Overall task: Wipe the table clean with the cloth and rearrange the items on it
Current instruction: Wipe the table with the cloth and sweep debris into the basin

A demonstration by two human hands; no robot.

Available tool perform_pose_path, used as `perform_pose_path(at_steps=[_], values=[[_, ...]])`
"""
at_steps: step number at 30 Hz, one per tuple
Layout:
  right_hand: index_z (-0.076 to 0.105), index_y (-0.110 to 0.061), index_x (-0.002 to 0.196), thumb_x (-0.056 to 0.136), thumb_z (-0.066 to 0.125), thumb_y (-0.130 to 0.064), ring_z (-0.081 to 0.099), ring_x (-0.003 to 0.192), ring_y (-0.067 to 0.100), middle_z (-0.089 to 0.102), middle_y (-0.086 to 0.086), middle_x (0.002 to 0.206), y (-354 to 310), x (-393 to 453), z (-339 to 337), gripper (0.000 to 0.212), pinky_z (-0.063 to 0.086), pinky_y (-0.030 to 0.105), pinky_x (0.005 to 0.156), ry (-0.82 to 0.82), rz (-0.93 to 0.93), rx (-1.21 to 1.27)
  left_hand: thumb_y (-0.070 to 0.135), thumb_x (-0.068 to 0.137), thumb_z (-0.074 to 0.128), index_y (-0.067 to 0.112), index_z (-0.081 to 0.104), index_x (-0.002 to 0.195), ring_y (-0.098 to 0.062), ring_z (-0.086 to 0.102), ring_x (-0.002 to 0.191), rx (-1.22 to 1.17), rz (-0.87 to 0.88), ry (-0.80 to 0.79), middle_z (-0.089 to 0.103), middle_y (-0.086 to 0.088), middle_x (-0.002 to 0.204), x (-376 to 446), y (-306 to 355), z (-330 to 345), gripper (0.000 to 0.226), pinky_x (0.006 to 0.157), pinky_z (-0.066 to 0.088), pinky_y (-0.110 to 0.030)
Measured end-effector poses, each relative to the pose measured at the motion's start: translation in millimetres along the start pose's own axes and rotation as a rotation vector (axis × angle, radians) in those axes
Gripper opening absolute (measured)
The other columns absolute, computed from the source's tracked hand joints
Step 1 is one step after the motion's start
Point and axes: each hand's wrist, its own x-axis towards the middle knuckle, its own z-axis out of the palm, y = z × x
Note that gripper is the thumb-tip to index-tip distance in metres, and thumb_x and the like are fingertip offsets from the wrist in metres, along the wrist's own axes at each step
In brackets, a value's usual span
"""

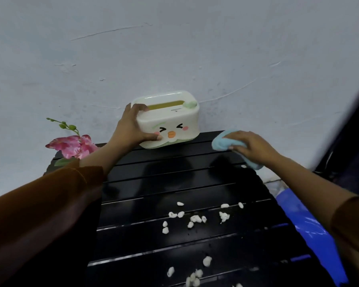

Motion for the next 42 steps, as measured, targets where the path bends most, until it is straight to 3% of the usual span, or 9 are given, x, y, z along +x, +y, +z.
perform_pose_path(at_steps=[3, 8, 17, 22, 26, 29, 34, 40, 42], values=[[0.058, -0.008, 0.125, 0.088, 0.061, -0.016, 0.053, 0.123, 0.03, 0.056, 0.012, 0.134, 39, 1, 20, 0.038, 0.036, 0.029, 0.099, -0.079, 0.163, -0.059, 0.019, 0.059, 0.088, 0.015, 0.044, 0.123, -0.016, 0.045, 0.108, 0.016, 0.008, -0.018, 0.043, -0.007, 0.134, -6, -5, 8, 0.077, 0.09, 0.043, -0.03], [0.059, -0.018, 0.125, 0.09, 0.058, -0.019, 0.052, 0.111, 0.039, 0.057, 0.005, 0.135, 37, -19, 43, 0.035, 0.04, 0.045, 0.097, -0.051, 0.128, -0.156, 0.018, 0.059, 0.088, 0.015, 0.044, 0.124, -0.015, 0.043, 0.107, 0.028, -0.017, -0.043, 0.041, -0.006, 0.136, -16, -12, 21, 0.078, 0.088, 0.039, -0.027], [0.059, -0.026, 0.123, 0.086, 0.047, -0.027, 0.044, 0.087, 0.022, 0.06, -0.005, 0.13, -25, -98, 54, 0.04, 0.034, 0.032, 0.082, -0.15, -0.092, -0.123, 0.016, 0.058, 0.088, 0.014, 0.045, 0.123, -0.026, 0.046, 0.121, -0.009, -0.073, -0.069, 0.04, -0.006, 0.139, -46, -13, 34, 0.078, 0.093, 0.04, -0.031], [0.064, -0.016, 0.118, 0.086, 0.051, -0.035, 0.052, 0.105, 0.006, 0.062, -0.004, 0.123, -53, -115, 28, 0.039, 0.034, 0.017, 0.094, -0.243, -0.178, 0.051, 0.016, 0.058, 0.089, 0.014, 0.046, 0.122, -0.024, 0.044, 0.123, -0.019, -0.073, -0.092, 0.039, -0.006, 0.139, -61, -13, 36, 0.077, 0.093, 0.037, -0.027], [0.063, -0.015, 0.12, 0.083, 0.058, -0.025, 0.058, 0.114, 0.029, 0.063, 0.009, 0.126, -26, -89, 14, 0.038, 0.041, 0.033, 0.097, 0.015, 0.092, 0.054, 0.016, 0.057, 0.089, 0.013, 0.046, 0.122, -0.025, 0.044, 0.124, -0.007, -0.07, -0.108, 0.038, -0.006, 0.14, -69, -12, 41, 0.078, 0.092, 0.036, -0.026], [0.057, -0.021, 0.127, 0.091, 0.056, -0.019, 0.052, 0.109, 0.036, 0.056, 0.005, 0.134, -14, -88, 30, 0.037, 0.041, 0.041, 0.094, -0.051, 0.198, -0.117, 0.014, 0.06, 0.088, 0.014, 0.046, 0.124, -0.024, 0.044, 0.123, -0.041, -0.092, -0.092, 0.037, -0.005, 0.141, -73, -10, 44, 0.077, 0.091, 0.038, -0.025], [0.058, -0.023, 0.126, 0.092, 0.055, -0.02, 0.05, 0.101, 0.035, 0.057, -0.001, 0.132, -24, -105, 45, 0.035, 0.04, 0.042, 0.088, -0.056, 0.143, -0.127, 0.015, 0.063, 0.086, 0.016, 0.042, 0.131, -0.024, 0.042, 0.128, -0.054, -0.091, -0.107, 0.034, -0.005, 0.144, -74, -12, 47, 0.081, 0.098, 0.04, -0.03], [0.062, -0.016, 0.121, 0.088, 0.057, -0.013, 0.054, 0.104, 0.032, 0.06, -0.001, 0.128, -43, -137, 36, 0.033, 0.041, 0.04, 0.091, -0.144, 0.058, -0.083, 0.012, 0.057, 0.089, 0.021, 0.011, 0.149, -0.032, 0.021, 0.142, -0.077, -0.172, -0.146, 0.02, -0.013, 0.151, -85, 1, 34, 0.12, 0.116, 0.028, -0.049], [0.065, -0.013, 0.115, 0.086, 0.055, -0.016, 0.059, 0.108, 0.033, 0.064, 0.005, 0.123, -54, -136, 26, 0.031, 0.043, 0.043, 0.094, -0.106, 0.078, -0.048, 0.007, 0.065, 0.084, 0.018, 0.004, 0.151, -0.03, 0.017, 0.146, -0.027, -0.225, -0.14, 0.011, -0.012, 0.158, -93, 9, 22, 0.118, 0.118, 0.023, -0.044]])
